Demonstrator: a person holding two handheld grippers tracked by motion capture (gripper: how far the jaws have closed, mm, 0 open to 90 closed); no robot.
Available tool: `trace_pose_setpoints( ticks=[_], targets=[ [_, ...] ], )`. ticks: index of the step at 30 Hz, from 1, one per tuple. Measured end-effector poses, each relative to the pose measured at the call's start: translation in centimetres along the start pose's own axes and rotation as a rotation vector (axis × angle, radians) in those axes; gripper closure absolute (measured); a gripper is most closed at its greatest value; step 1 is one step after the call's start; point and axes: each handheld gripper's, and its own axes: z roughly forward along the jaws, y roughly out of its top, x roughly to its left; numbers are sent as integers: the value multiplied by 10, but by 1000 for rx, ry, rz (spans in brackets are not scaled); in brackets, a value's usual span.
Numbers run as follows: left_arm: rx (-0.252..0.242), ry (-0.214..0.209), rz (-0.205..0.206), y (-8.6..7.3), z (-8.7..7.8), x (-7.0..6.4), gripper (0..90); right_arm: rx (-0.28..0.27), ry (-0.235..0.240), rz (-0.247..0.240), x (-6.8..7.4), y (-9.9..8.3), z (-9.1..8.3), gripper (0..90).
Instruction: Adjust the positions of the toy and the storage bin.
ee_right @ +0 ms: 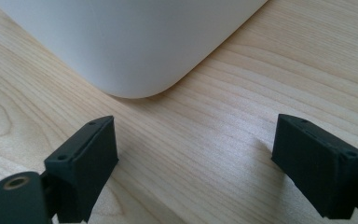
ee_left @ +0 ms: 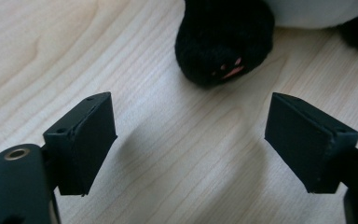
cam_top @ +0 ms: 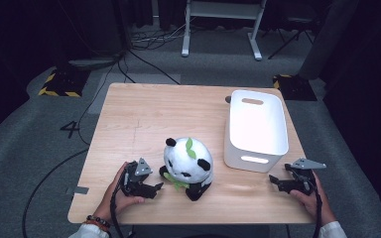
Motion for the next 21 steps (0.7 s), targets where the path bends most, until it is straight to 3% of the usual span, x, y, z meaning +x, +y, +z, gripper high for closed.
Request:
trace_pose_setpoints(
  ticks=[4, 11, 19, 21],
  targets=[
    [-11, -19, 20, 5, -3, -4, 164, 1, -1, 0, 0, 0, 0, 137],
    [-48, -23, 39, 12, -12, -11, 163, 1, -1, 0, 0, 0, 0, 137],
    [-50, -17, 64, 15, -17, -14, 161, 0, 0, 0, 0, 0, 0, 137],
    [-68, -32, 62, 17, -21, -15, 161, 1, -1, 0, 0, 0, 0, 137]
  ],
)
